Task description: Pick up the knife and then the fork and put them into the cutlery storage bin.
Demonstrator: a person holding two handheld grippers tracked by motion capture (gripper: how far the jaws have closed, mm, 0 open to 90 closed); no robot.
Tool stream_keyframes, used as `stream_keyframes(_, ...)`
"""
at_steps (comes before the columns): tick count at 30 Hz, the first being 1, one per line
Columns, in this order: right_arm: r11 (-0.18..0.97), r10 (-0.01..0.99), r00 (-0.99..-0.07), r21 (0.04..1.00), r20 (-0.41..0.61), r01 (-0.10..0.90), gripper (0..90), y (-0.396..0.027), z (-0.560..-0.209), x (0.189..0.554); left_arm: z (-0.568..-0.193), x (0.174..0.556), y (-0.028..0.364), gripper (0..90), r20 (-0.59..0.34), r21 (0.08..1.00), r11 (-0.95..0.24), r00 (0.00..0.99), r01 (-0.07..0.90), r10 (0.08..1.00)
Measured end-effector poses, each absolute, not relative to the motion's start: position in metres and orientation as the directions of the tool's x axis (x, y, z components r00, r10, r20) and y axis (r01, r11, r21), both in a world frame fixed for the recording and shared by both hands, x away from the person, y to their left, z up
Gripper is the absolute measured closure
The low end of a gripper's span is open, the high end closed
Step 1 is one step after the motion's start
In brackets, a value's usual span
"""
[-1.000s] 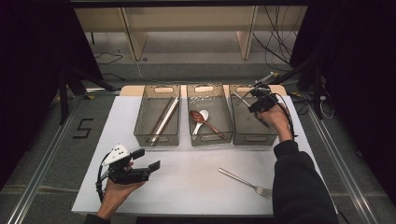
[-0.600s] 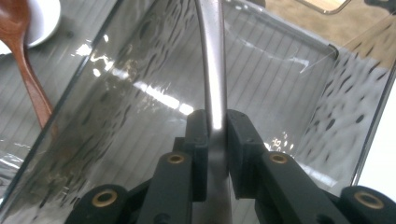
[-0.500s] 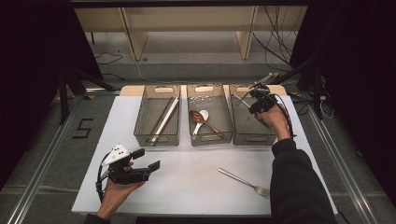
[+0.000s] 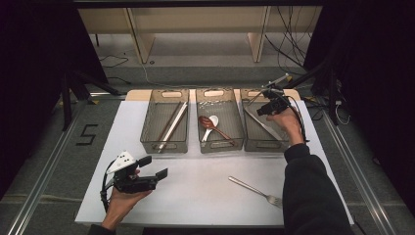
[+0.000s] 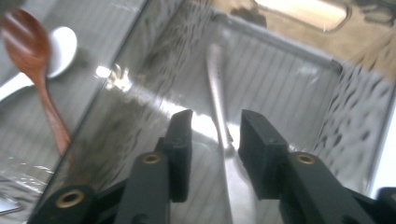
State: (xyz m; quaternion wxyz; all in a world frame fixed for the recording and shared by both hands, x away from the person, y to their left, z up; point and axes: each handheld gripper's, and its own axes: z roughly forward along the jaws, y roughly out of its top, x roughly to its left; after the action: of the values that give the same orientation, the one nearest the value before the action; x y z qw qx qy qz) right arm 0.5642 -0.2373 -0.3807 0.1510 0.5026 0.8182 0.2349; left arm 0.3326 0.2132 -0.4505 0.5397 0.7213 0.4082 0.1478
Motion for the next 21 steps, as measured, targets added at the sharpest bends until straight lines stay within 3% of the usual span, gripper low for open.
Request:
stream_keyframes(10,0.436,0.854,-0.521,0.569,-0.016,0.697,39.6,-0.228,-0.362,0.544,-0.451,0.332,0.213,15.8,-0.228,0.898,-0.085,0.623,0.431,0.749)
stream_keyframes(21,0.525,0.760,-0.649,0.611,-0.025,0.592,33.2,-0.202,-0.338,0.490,-0.450,0.332,0.213,15.7,-0.225,0.900,-0.085,0.622,0.428,0.750)
